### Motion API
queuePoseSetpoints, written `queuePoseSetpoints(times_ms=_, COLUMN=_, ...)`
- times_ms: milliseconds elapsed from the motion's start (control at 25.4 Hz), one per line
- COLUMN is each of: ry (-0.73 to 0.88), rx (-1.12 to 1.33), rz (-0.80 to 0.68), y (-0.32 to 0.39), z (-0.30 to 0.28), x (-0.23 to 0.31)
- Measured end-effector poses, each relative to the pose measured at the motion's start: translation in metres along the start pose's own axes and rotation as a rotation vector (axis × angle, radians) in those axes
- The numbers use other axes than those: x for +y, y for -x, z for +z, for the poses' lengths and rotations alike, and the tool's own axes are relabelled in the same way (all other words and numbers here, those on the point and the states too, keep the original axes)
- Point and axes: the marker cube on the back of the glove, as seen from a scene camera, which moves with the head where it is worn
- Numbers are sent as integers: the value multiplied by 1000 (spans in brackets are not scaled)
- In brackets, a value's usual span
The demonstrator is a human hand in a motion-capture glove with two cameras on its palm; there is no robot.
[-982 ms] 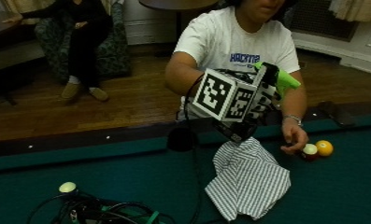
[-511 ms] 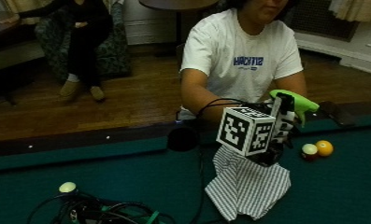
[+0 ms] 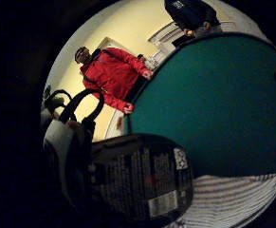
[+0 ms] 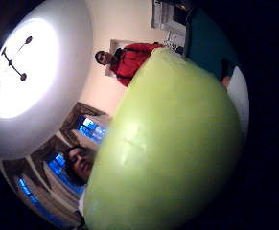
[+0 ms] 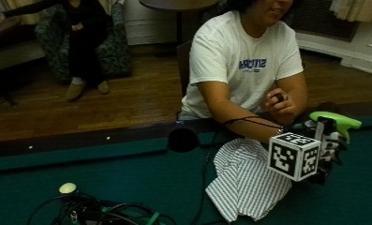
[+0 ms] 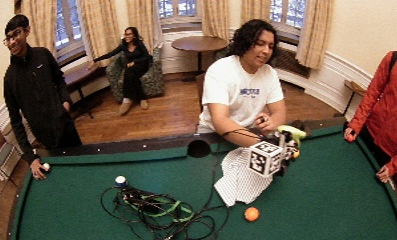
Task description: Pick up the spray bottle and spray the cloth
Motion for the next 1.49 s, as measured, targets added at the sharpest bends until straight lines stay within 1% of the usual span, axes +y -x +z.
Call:
queuePoseSetpoints(times_ms=157, ry=-15, rx=-7, rz=44, y=-32, z=33, x=-7)
queuePoseSetpoints(times_ms=314, ry=-42, rx=-15, rz=67, y=-55, z=51, x=-10)
queuePoseSetpoints(times_ms=589, ry=-57, rx=1, rz=52, y=-62, z=65, x=-27)
queuePoseSetpoints(times_ms=943, ry=-42, rx=-18, rz=51, y=-72, z=95, x=-66)
queuePoseSetpoints(times_ms=1179, ry=-4, rx=-36, rz=77, y=-75, z=101, x=-73)
queuePoseSetpoints(times_ms=1336, ry=60, rx=-34, rz=143, y=-81, z=102, x=-65)
queuePoseSetpoints(times_ms=1493, ry=137, rx=25, rz=210, y=-86, z=97, x=-52)
